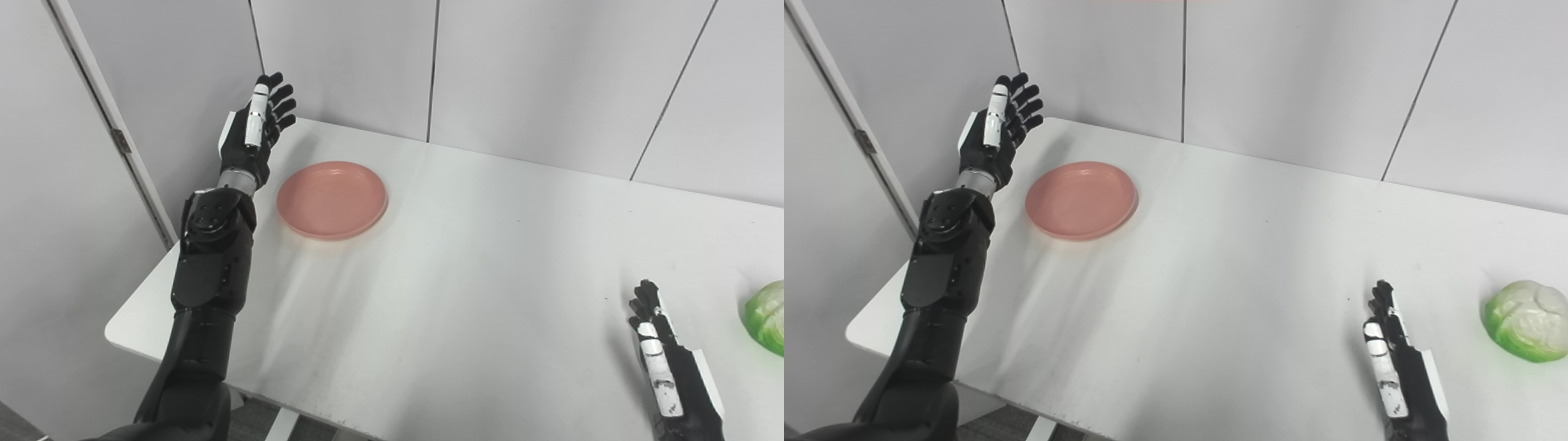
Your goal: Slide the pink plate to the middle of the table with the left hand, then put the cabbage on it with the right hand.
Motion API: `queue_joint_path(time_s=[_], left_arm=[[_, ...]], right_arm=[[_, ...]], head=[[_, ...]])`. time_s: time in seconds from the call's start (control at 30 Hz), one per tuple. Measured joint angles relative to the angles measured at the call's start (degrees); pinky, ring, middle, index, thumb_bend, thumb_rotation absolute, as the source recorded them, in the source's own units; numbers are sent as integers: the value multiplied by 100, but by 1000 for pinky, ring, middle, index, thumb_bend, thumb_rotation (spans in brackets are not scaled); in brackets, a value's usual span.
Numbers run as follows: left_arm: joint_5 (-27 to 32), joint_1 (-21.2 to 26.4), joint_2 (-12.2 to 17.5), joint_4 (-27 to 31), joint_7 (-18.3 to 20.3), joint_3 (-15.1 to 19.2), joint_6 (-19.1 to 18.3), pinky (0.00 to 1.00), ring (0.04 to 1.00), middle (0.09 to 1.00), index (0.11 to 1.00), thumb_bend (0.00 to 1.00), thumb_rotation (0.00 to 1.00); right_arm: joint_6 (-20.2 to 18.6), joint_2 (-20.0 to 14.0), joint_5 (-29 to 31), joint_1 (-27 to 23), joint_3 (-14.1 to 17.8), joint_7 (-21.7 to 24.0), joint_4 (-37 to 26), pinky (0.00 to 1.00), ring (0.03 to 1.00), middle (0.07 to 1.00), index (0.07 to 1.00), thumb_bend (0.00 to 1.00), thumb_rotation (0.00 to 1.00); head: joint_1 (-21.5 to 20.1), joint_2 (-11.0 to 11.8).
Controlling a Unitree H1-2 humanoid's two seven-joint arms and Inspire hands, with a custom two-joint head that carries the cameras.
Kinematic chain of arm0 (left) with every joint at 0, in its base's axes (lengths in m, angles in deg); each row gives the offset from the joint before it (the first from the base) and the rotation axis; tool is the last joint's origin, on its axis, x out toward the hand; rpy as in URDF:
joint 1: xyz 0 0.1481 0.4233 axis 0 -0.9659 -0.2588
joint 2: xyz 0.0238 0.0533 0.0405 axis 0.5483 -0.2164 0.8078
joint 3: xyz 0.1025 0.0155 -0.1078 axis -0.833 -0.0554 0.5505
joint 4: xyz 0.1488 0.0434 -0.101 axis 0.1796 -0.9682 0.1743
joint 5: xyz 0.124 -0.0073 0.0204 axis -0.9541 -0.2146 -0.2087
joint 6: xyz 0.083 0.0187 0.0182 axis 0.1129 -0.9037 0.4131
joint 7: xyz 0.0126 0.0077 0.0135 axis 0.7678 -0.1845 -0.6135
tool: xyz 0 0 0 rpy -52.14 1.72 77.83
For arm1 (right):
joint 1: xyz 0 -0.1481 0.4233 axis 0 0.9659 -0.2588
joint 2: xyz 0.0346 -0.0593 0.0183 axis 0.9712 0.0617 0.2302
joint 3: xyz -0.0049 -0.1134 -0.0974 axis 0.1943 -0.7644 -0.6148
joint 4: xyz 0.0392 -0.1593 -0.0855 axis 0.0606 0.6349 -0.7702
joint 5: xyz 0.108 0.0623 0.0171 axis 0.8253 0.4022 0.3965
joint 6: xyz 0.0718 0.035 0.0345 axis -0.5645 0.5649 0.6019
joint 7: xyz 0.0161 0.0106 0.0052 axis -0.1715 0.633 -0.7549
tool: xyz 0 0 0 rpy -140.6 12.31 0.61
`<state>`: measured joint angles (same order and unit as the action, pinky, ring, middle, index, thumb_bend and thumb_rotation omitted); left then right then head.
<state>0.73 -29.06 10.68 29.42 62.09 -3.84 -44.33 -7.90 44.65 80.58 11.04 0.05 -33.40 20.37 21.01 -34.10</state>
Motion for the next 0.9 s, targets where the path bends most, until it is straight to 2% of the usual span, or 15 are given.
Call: queue_joint_path(time_s=[0.33,0.53,0.9], left_arm=[[67,-5,35,-529,-114,47,63,890,897,894,881,512,1000],[67,-4,56,-732,-164,83,206,896,892,892,884,516,1000],[66,1,158,-1470,-242,94,474,892,895,894,890,541,1000]], right_arm=[[-1,-5,-1,11,4,2,-10,1000,1000,1000,1000,239,1000],[-3,-6,-1,13,0,3,-17,1000,1000,1000,1000,238,1000],[-21,-7,-2,24,-2,5,-32,1000,1000,1000,1000,236,1000]], head=[[-9,0],[-9,-9],[-26,-35]])
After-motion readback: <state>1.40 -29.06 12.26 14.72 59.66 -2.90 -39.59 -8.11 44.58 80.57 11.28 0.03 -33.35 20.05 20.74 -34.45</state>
